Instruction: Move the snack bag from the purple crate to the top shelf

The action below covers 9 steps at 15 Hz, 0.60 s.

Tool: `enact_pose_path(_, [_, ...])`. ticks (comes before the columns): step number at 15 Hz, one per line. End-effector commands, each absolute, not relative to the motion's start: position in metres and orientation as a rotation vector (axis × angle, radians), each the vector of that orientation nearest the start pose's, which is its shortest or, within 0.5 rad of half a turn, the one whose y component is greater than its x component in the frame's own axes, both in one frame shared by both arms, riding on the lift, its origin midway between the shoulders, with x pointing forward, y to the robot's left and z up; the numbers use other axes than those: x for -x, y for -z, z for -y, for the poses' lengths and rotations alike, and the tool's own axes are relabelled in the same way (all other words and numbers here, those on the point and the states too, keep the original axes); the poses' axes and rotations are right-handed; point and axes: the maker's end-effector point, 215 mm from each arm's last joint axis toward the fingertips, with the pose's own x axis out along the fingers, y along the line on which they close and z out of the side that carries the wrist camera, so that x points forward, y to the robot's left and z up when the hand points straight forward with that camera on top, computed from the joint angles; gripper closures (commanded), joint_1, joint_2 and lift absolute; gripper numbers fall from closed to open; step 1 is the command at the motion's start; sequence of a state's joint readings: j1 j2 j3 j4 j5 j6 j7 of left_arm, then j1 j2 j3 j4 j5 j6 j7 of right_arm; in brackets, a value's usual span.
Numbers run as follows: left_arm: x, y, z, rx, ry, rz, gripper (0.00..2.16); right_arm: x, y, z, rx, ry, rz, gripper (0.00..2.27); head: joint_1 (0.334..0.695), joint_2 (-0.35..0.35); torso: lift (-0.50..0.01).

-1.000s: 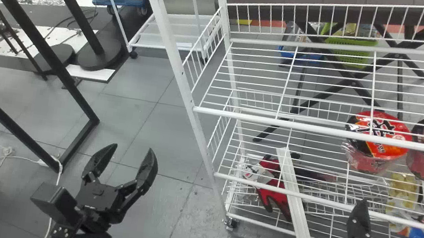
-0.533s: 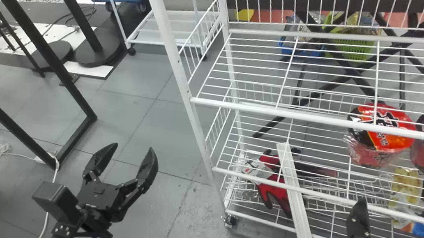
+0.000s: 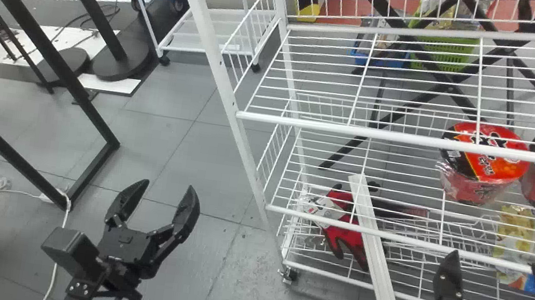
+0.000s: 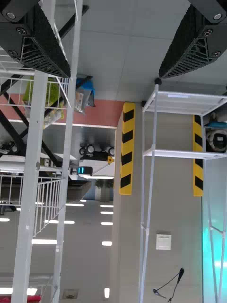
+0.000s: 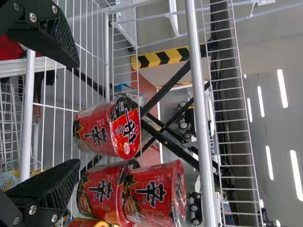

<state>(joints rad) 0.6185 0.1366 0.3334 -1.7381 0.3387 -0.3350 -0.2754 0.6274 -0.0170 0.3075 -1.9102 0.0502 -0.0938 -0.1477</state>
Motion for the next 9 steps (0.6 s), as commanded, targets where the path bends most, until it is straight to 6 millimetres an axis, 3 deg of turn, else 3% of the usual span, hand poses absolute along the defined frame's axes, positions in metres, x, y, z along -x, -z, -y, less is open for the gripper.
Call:
enact_pose_path(1, [-0.364, 0.406, -0.406, 0.028, -0.055, -0.04, 0.13, -0.368, 0.429, 0.084, -0.071, -0.142, -0.2, 0.1, 0.695, 0.35, -0.451])
enact_pose_path(5, [-0.365, 0.405, -0.406, 0.028, -0.054, -0.037, 0.13, -0.367, 0.43, 0.082, -0.063, -0.148, -0.208, 0.1, 0.695, 0.35, -0.451])
enact_pose_path(6, [-0.365, 0.404, -0.407, 0.028, -0.054, -0.035, 0.13, -0.364, 0.438, 0.083, -0.054, -0.145, -0.255, 0.11, 0.695, 0.35, -0.451])
enact_pose_path(9, [-0.369, 0.406, -0.407, 0.028, -0.05, -0.037, 0.13, -0.356, 0.42, 0.112, -0.046, -0.095, -0.257, 0.12, 0.695, 0.35, -0.451])
